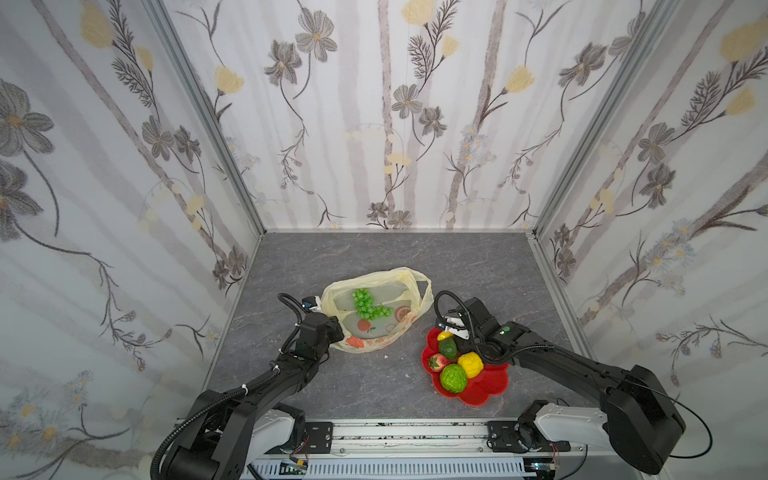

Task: Take the fake fruits out of the plastic bag
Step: 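Open the right gripper to release the banana and raise it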

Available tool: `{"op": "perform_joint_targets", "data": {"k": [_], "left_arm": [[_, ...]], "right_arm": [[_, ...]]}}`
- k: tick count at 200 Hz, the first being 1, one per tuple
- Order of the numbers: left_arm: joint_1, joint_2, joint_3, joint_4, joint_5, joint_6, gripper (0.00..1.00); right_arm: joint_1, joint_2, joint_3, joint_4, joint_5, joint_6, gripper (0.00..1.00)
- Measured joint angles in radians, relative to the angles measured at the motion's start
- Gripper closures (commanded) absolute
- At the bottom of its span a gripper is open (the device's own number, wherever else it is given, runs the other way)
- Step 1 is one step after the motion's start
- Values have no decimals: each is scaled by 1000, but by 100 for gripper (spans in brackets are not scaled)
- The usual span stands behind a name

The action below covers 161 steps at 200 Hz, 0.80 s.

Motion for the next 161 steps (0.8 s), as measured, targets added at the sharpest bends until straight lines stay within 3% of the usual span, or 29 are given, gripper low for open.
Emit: {"op": "perform_joint_targets", "data": {"k": [161], "left_arm": [[0, 6, 1, 0, 0, 0, 100]], "right_arm": [[9, 63, 43, 25, 0, 46, 51]]}}
